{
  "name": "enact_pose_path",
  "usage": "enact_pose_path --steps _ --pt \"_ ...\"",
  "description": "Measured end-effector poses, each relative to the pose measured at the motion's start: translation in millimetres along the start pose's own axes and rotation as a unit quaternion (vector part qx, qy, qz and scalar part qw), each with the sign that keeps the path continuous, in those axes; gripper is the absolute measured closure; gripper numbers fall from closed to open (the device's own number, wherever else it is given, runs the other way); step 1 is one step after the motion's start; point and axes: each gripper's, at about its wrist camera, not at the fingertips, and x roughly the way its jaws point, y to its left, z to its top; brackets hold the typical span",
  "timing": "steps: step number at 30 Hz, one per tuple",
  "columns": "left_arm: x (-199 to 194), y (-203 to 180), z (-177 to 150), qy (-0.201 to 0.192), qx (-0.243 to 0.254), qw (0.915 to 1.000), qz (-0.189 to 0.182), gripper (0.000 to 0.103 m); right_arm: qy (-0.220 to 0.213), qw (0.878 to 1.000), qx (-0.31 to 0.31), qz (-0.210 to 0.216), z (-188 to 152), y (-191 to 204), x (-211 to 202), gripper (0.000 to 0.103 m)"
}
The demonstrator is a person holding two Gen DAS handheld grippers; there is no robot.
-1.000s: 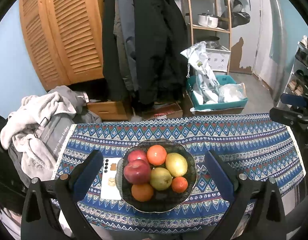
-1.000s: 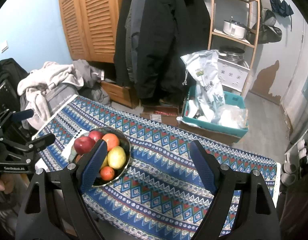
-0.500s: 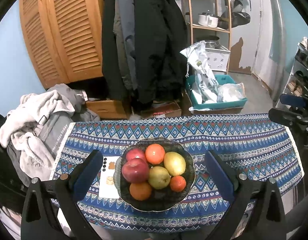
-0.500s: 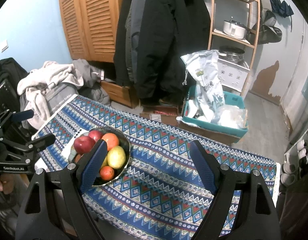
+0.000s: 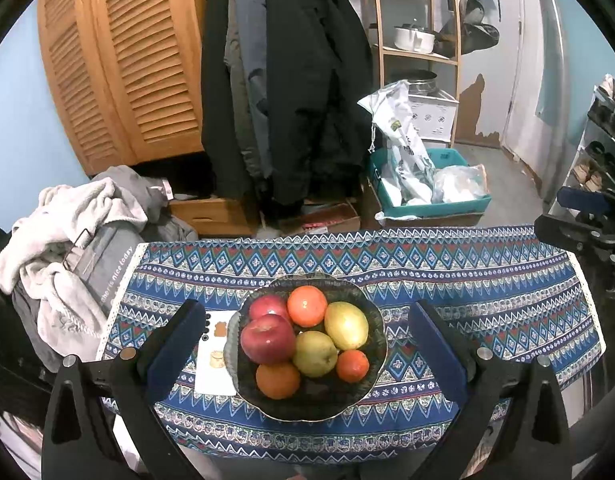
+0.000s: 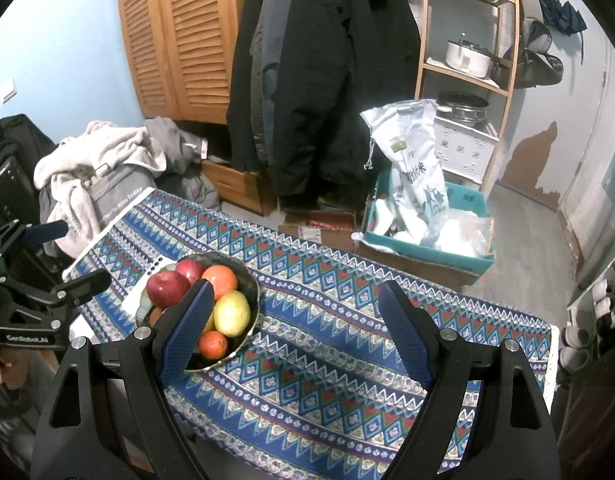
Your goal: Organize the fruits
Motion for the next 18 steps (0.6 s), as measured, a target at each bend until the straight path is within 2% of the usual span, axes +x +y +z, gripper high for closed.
enact_pose_path --steps 18 --pt "0.6 -2.1 -2.2 0.004 -0.002 0.9999 -0.010 0.001 0.001 1.000 0.000 0.000 -0.8 -1.2 -0.4 0.020"
